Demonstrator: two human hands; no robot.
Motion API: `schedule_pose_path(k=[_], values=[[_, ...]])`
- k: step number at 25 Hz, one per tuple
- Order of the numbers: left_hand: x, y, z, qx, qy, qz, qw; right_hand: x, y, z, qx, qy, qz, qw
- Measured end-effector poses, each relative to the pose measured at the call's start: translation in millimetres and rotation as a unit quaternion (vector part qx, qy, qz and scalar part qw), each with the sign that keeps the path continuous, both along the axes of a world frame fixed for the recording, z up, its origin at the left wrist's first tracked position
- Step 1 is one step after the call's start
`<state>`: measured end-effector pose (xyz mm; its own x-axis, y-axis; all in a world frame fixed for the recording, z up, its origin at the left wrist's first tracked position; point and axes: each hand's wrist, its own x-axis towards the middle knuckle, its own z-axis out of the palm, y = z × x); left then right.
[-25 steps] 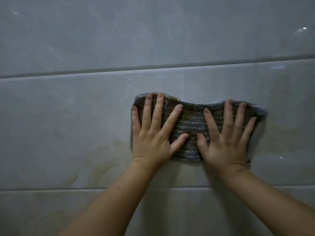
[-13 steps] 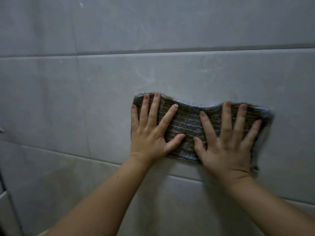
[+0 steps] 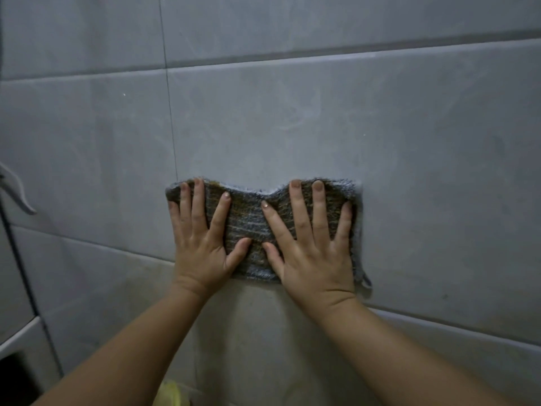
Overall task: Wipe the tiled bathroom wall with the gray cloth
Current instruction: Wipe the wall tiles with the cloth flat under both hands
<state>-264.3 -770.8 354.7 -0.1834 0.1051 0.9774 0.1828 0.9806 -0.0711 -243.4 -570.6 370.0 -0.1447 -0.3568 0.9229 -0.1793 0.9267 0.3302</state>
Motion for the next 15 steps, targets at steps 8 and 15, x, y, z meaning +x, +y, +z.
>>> schedule_pose_path(k=[8, 15], values=[[6.3, 39.1, -33.5, 0.027, -0.012, -0.01, 1.0, 5.4, 39.6, -26.1, 0.054, -0.01, 0.018, 0.998], [12.8, 96.6, -38.8, 0.016, -0.01, -0.009, 1.0, 15.7, 100.0, -32.0, 0.069, -0.008, 0.006, 0.998]])
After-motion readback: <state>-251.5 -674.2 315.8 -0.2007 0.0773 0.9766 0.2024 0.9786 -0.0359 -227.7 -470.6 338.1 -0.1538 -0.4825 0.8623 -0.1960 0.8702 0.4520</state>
